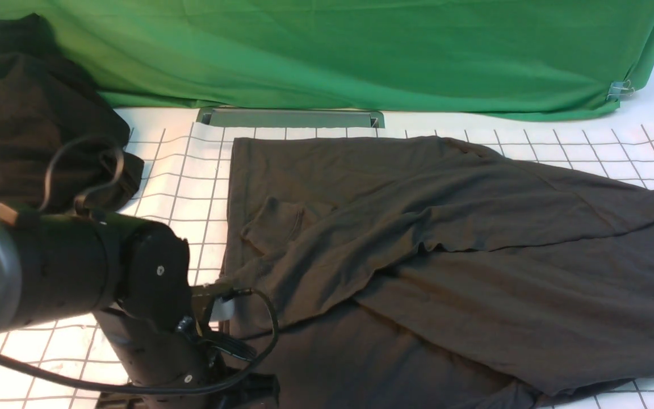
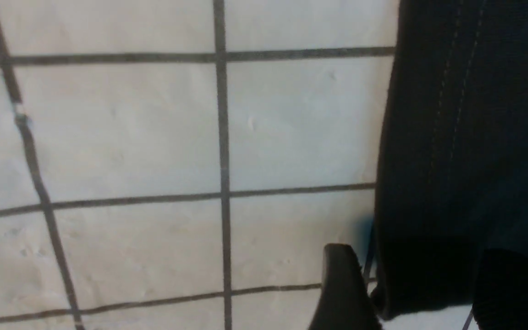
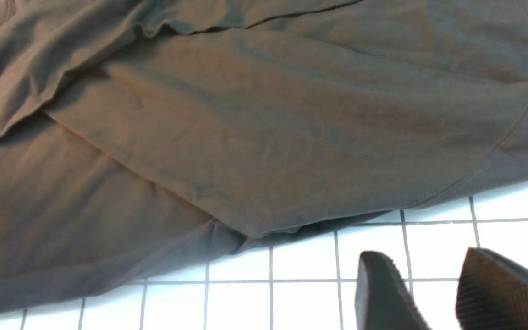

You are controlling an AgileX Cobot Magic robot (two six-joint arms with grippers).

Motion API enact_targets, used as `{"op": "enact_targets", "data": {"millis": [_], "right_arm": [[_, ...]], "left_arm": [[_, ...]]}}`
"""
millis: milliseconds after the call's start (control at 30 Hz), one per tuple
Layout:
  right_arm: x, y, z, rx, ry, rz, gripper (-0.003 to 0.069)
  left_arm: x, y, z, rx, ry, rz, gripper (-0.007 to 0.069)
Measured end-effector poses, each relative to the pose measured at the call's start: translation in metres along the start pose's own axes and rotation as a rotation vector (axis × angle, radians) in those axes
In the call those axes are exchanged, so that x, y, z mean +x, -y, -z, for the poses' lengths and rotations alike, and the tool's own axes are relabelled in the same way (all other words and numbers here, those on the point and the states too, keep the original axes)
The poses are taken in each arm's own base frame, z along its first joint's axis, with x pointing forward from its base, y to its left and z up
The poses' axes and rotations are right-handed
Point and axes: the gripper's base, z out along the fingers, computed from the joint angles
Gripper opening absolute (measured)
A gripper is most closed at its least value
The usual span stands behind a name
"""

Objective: Fold a long-sleeved shirt over a white checkered tablecloth.
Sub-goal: 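Grasp the near edge of the shirt at its hem and shoulder corners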

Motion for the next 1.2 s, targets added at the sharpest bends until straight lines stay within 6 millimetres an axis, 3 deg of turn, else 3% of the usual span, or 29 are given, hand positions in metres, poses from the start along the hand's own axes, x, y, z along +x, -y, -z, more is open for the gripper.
{"op": "enact_targets", "data": {"millis": [333,600,700,767,800,833,867,900,1033,1200], "right_arm": [[-0.001,0.0,0.0,0.0,0.007,0.0,0.0239],[-0.001,0.0,0.0,0.0,0.007,-0.006,0.0239],[-0.001,0.0,0.0,0.0,0.007,-0.006,0.0239],[0.0,0.0,0.0,0.0,0.003,-0.006,0.0239],[0.0,0.0,0.0,0.0,0.0,-0.006,0.0239],[0.001,0.0,0.0,0.0,-0.011,-0.008,0.0239],[0.001,0.0,0.0,0.0,-0.014,-0.008,0.0239],[0.004,0.0,0.0,0.002,-0.044,-0.009,0.024],[0.01,0.001,0.0,0.006,-0.116,0.013,0.0242],[0.011,0.005,-0.007,0.054,-0.26,0.042,0.0242]], "left_arm": [[0.01,-0.003,-0.014,0.039,-0.048,0.058,0.037],[0.007,0.0,-0.015,0.078,-0.015,0.082,0.036],[0.007,0.0,-0.015,0.083,-0.011,0.066,0.0321],[0.007,0.0,-0.016,0.081,-0.013,0.027,0.0196],[0.007,0.0,-0.016,0.082,-0.013,0.026,0.0185],[0.007,0.0,-0.016,0.083,-0.009,0.011,0.0107],[0.007,0.0,-0.016,0.084,-0.009,0.011,0.0097],[0.007,0.0,-0.013,0.09,0.0,-0.015,0.0036],[0.009,-0.004,0.001,0.1,0.019,-0.031,0.0018],[0.005,-0.035,0.037,0.074,0.076,-0.003,0.0018]]}}
